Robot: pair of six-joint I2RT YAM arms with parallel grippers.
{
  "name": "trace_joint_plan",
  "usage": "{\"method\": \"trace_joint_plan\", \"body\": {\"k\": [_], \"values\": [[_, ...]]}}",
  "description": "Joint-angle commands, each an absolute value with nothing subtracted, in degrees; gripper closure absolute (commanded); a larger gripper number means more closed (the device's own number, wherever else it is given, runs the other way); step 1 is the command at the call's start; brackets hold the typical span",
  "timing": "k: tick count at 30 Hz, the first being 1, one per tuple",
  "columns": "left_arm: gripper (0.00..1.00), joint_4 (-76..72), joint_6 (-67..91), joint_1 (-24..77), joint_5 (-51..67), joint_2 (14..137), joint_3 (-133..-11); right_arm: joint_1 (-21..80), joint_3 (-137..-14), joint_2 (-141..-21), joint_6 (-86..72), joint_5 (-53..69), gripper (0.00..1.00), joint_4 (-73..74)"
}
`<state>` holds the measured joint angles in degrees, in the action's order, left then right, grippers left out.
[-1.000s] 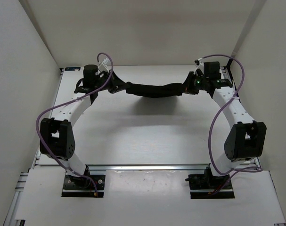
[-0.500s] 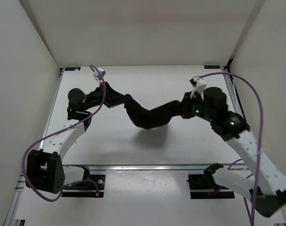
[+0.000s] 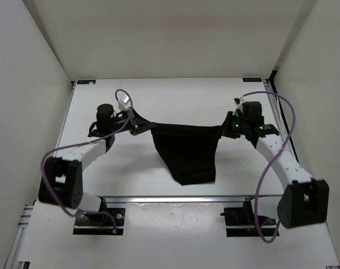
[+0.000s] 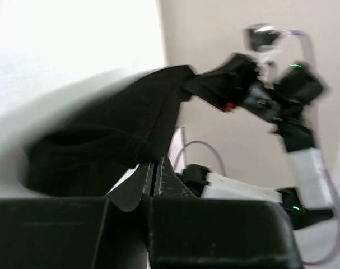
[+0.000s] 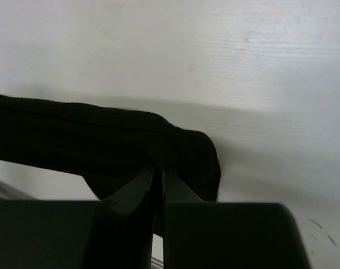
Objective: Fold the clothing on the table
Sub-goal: Flatten the skirt out
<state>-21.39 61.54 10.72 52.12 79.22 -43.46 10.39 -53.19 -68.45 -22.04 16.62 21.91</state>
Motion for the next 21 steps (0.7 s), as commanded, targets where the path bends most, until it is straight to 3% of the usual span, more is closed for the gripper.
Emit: {"method": "trace_joint_plan", "body": {"k": [1,4,7,10,12,15,17,19,21], "values": [[1.00,-20.1,53.4,11.3,47.8,84.3,-48.0,14.7,-62.5,-71.5,-18.1,2.3,1.00,21.9],[1.00,-36.1,64.6,10.4,52.5,88.8,-55.2,21.4,-62.0,-65.7,-12.6,-5.1,1.00,10.7],[1.00,-42.8,72.1,8.0,53.0,91.5,-62.2,19.6,-67.4,-64.8,-15.1,-9.2,1.00,12.9],[1.00,-54.5,79.3,6.5,53.5,92.1,-62.2,22.9,-64.8,-62.2,-10.5,-18.9,1.00,11.2],[1.00,-57.4,81.9,6.9,54.7,91.9,-60.8,19.8,-63.6,-61.6,-12.5,-11.2,1.00,14.5],[1.00,-43.1,70.5,11.6,60.5,91.8,-64.7,14.9,-59.0,-57.9,-13.7,17.9,0.99,12.4],[1.00,-39.3,64.8,15.0,65.6,91.8,-66.8,16.6,-55.7,-55.4,-13.5,22.8,1.00,10.7],[1.00,-59.2,74.6,17.9,75.0,92.5,-65.6,17.7,-54.7,-53.5,-13.9,22.3,1.00,11.5],[1.00,-74.7,85.0,18.9,75.3,91.9,-64.7,17.2,-54.1,-51.4,-14.8,14.5,1.00,12.2]]}}
